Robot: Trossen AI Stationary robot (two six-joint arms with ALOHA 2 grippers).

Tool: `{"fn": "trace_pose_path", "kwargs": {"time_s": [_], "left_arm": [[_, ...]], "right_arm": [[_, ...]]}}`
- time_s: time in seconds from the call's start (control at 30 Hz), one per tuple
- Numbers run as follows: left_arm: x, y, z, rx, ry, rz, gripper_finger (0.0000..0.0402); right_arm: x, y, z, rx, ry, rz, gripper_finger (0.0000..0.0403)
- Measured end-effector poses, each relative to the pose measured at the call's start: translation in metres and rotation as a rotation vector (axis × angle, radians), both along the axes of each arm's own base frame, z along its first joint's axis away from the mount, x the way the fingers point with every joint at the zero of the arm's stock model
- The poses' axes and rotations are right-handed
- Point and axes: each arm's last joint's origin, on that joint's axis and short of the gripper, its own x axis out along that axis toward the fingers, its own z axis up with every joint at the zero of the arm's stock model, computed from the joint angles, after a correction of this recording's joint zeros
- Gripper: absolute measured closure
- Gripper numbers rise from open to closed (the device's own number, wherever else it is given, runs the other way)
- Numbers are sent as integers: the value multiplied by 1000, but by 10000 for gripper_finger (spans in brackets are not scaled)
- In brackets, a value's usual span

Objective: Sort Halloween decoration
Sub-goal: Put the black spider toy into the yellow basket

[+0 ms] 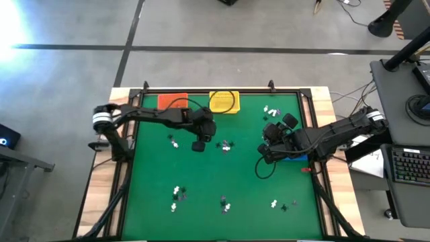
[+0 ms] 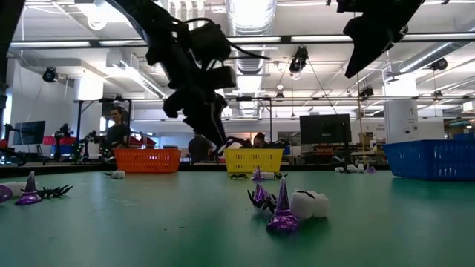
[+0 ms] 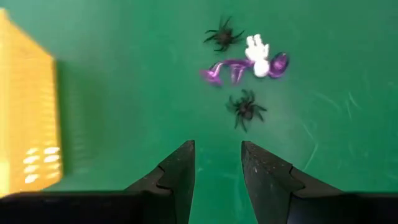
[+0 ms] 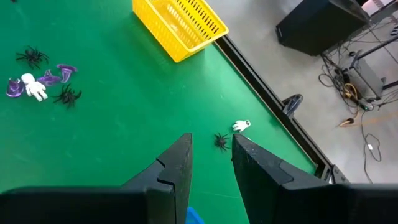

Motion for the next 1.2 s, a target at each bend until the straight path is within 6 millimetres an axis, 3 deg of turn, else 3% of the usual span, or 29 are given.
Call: {"fn": "trace_pose_path", "kwargs": {"time_s": [0.3,0.73,1.2], "left_arm": [[19,2,-13,-113,30,40,288],[23,0,-28,-196,70,155,288],[35,-7,-47,-195,75,131,288]], "right_arm": [[0,0,0,-2,7,3,296],[0,0,0,-4,10,5,296],[0,0,-1,19,8,2,296]]}}
